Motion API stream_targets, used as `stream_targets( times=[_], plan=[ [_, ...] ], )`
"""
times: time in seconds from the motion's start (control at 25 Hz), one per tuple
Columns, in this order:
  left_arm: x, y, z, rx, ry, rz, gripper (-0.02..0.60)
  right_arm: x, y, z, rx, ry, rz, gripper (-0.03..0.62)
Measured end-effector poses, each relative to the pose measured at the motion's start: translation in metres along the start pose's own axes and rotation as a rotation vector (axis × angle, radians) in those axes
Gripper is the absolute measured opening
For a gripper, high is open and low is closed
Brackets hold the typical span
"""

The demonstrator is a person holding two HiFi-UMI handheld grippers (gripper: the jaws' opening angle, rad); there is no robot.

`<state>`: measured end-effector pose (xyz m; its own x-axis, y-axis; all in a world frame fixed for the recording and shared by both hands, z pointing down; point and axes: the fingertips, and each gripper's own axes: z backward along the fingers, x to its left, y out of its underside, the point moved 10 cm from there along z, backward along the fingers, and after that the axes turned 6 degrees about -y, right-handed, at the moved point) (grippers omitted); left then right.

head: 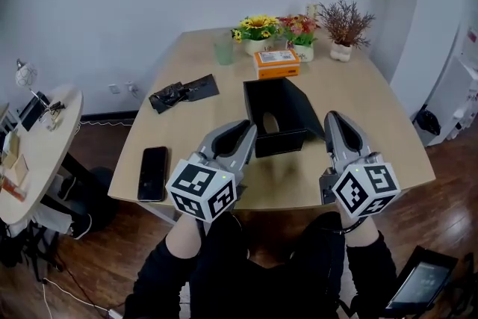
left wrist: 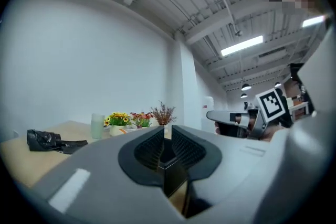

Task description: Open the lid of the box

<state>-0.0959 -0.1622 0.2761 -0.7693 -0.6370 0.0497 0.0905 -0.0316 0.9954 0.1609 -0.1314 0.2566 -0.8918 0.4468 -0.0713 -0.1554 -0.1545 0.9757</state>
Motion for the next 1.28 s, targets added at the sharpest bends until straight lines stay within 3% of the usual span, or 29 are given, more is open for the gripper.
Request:
stream_targets(
  times=[0.24,0.36,0.56,1.04,1.28],
  plan=[
    [0.0,0.02,0.01,0.018,-0.076,0.014,0.025,0.023,0.014,-0.005,0.016,-0.053,0.264,0.0],
    [0.009,0.029,0.012,0.051,-0.129,0.007,0.025,0.022,0.022,-0.004,0.033,-0.059,0.331,0.0],
    [0.024,0.032,0.016,0.054,-0.183,0.024,0.025,0.003,0.026,-0.001,0.028,-0.03,0.254,0.0],
    [0.019,0.043,0.006,0.084,-0.167,0.01,0.023,-0.014,0.044,-0.002,0.016,0.015,0.153,0.0],
    [0.017,0.042,0.003,0.088,-0.191,-0.062,0.023,-0.015,0.046,-0.005,0.04,0.021,0.156,0.0]
  ],
)
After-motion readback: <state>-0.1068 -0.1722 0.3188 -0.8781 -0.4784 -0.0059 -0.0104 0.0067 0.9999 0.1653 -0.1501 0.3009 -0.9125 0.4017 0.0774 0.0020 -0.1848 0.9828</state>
